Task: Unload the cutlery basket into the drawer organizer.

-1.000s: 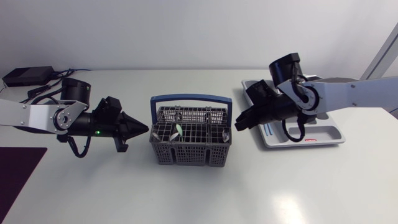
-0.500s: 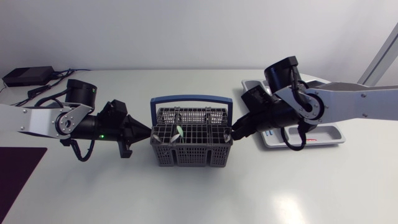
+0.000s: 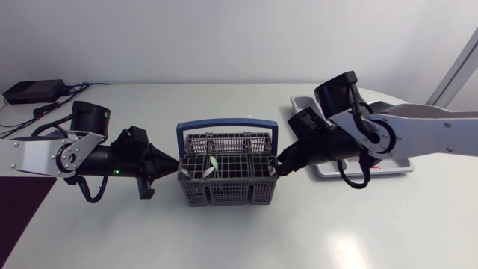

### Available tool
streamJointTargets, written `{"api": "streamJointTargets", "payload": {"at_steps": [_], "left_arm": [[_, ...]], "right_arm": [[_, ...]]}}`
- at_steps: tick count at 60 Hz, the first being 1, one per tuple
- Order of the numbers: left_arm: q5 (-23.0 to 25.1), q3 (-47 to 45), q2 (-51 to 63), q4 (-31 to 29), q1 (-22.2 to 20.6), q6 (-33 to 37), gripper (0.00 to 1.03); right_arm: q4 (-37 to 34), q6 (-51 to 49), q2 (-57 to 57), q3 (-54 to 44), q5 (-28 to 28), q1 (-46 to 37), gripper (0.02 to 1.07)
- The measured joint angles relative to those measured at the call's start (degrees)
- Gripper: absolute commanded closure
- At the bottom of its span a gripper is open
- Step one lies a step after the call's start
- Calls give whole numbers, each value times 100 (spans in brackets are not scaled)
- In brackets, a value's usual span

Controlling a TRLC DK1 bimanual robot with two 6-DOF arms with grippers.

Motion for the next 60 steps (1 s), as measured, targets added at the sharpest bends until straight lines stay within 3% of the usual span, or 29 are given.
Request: {"api": "streamJointTargets", "payload": {"at_steps": [23,44,60], "left_arm": [[-31,131,175,39,11,-17,83],[111,35,-452,11,420,-57,83],[111,-363,-651,-35,170,-57,83]], "right_arm": [[-79,107,-122,-68,293,157,101],[-149,68,-1128,-365,254,-157,101],[-234,61,-1233,-579,269,-42,101]]}}
